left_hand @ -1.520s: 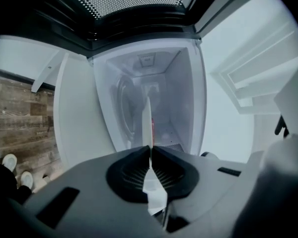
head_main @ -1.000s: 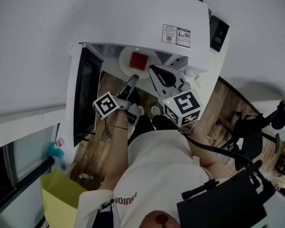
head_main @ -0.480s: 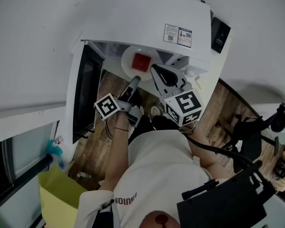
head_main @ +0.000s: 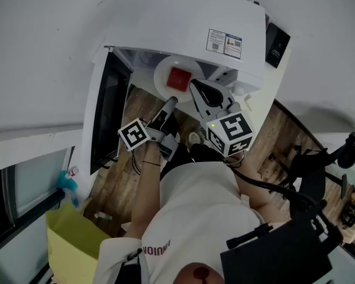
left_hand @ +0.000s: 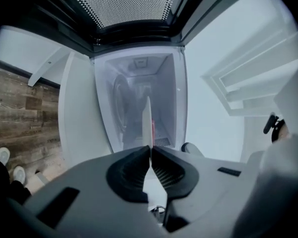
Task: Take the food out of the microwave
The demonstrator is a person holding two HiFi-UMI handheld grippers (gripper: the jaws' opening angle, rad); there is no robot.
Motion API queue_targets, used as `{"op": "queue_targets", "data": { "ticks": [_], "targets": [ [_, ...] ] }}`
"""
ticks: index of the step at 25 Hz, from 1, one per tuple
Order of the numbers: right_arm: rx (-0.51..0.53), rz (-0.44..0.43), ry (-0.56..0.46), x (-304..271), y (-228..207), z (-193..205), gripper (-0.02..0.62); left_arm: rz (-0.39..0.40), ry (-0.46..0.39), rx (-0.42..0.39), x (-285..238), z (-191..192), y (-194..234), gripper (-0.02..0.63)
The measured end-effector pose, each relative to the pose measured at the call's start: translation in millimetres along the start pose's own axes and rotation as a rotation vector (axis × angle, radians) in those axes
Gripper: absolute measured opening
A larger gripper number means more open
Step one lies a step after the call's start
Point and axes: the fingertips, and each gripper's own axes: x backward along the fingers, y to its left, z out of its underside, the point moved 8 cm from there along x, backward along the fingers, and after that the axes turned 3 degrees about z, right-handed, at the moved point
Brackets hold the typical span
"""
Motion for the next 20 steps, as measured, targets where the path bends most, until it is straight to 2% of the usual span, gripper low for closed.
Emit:
{"op": "queue_targets", "data": {
  "ticks": [20],
  "targets": [
    [0.007, 0.001, -0.009, -1.3, -1.7, -2.6, 0.022, 0.019, -0.009, -0.014, 13.2, -0.4, -12.1, 0.025]
  ]
}}
